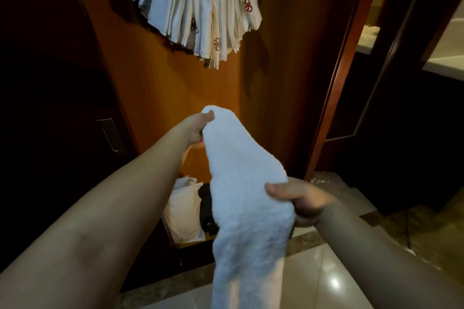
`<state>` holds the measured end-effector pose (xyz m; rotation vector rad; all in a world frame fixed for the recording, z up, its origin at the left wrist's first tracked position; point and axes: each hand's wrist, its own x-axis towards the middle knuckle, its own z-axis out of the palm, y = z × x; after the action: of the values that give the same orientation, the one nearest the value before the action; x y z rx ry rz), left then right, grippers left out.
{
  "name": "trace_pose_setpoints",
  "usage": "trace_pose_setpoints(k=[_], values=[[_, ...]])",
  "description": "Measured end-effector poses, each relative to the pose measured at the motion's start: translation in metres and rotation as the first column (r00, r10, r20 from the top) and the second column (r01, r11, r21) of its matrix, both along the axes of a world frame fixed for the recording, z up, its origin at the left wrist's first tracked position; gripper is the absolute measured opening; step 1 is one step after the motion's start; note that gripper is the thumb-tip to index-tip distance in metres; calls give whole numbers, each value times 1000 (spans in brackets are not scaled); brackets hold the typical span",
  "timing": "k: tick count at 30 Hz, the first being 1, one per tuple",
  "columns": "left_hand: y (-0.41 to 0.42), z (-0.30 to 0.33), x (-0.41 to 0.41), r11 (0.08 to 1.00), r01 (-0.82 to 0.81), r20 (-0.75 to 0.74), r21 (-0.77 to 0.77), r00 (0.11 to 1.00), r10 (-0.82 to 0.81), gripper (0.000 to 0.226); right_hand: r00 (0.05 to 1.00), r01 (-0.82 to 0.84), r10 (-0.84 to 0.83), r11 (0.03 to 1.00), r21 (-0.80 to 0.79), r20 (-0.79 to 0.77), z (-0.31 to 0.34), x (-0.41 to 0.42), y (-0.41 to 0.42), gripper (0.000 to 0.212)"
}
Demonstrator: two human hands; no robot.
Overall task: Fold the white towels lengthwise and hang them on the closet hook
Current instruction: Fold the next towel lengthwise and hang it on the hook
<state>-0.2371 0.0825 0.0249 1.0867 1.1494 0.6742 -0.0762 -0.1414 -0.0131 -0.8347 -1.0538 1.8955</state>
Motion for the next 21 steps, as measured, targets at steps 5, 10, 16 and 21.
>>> trace_pose_setpoints(k=[5,10,16,21], values=[[-4,-31,-9,994,93,-129,-48,987,-99,57,987,158,-158,982,108,-7,49,2,19,43],[-18,-19,-3,930,-152,76,334,988,134,28,895,444,-444,884,145,-33,81,5,43,35],[-114,-6,-3,647,-60,93,760,996,-17,49,750,644,-661,729,230,-5,111,-2,72,42],[-121,-7,25,514,96,-224,852,956,192,81,690,688,-723,673,271,45,139,-18,97,46]])
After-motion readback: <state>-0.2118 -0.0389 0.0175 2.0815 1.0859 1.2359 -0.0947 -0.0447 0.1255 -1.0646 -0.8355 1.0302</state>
